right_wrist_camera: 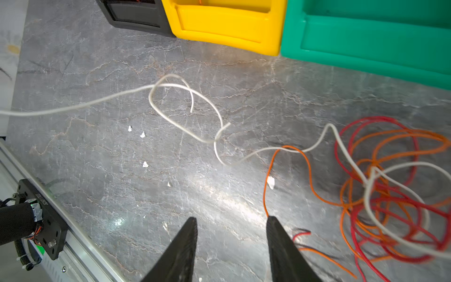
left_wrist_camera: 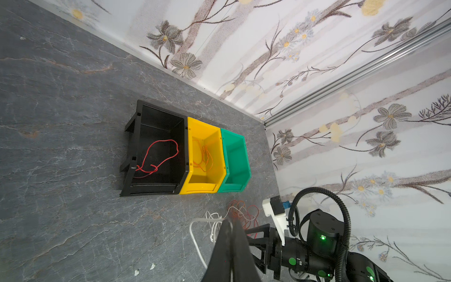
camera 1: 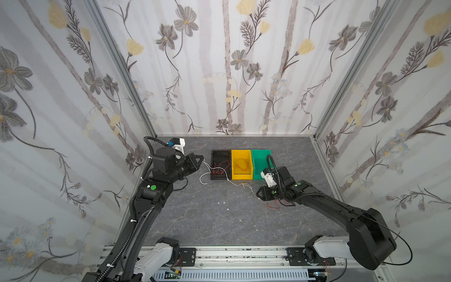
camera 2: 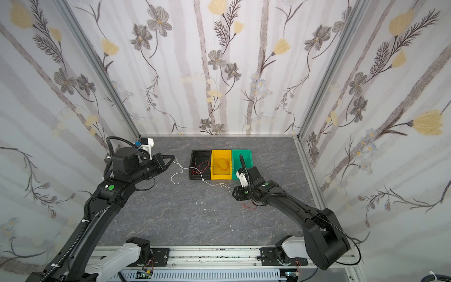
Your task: Untangle the cables
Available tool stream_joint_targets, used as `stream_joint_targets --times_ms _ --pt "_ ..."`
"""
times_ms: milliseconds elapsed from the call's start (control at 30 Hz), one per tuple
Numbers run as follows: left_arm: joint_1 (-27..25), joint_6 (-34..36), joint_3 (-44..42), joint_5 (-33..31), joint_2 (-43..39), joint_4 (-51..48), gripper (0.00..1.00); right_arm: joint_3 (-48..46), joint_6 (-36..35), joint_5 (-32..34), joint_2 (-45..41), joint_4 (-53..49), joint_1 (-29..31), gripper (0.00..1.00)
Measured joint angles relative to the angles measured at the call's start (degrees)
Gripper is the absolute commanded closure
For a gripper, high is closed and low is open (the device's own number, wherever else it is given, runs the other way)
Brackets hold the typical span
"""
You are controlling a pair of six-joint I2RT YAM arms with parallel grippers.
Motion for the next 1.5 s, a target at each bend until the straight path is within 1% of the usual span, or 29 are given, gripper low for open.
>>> stream_joint_targets --times_ms 167,300,367,467,533,600,633,700,933,1100,1300,1467,1500 --pt "-0.15 -0.02 -0.02 0.00 -0.07 0.02 1.00 0.59 -2.36 -1.42 6.54 6.29 1.18 0.53" --pt "-0.15 -0.02 -0.04 -0.02 -0.15 0.02 1.00 1.42 -3.91 -2.25 10.93 10.43 1.36 0.57" --pt "-0.15 -0.02 -0.07 -0.02 -0.22 0.00 1.00 1.81 -4.50 -2.54 12.94 11.30 1.36 0.61" --pt "-0.17 0.00 -0.07 -0.42 -0.37 -0.02 1.00 1.64 -4.90 -2.80 15.41 12.63 1.36 0.73" --pt "-0.15 0.02 0.00 -1.25 -0.39 -0.17 1.00 0.72 -4.87 -2.82 15.78 13.05 1.36 0.83" --pt "-0.15 0.13 0.24 -1.86 -0.39 -0.72 1.00 -0.20 -4.83 -2.89 15.78 13.16 1.36 0.89" --pt "-0.15 0.28 0.50 -2.43 -0.39 -0.98 1.00 -0.76 -4.83 -2.89 15.67 13.38 1.36 0.93" --pt "-0.15 0.66 1.09 -3.69 -0.39 -1.11 1.00 -1.95 -4.22 -2.89 14.97 13.29 1.38 0.95" --pt "1.36 1.75 2.49 -10.25 -0.50 -4.98 1.00 -6.84 -3.78 -2.67 9.79 12.98 1.38 0.98" --pt "2.47 1.88 2.58 -12.20 -0.83 -7.76 1.00 -9.31 -2.95 -2.25 7.04 12.66 1.36 0.99" --pt "3.43 2.16 2.78 -13.75 -0.52 -10.10 1.00 -11.02 -0.79 -2.32 4.96 12.90 1.14 0.92" --pt "3.56 2.10 1.11 -13.11 0.11 -8.22 1.00 -12.00 -0.76 -3.63 3.19 12.74 1.09 0.84" --pt "3.56 1.99 0.83 -12.70 0.24 -8.11 1.00 -12.07 -0.76 -3.87 2.97 12.90 1.09 0.79"
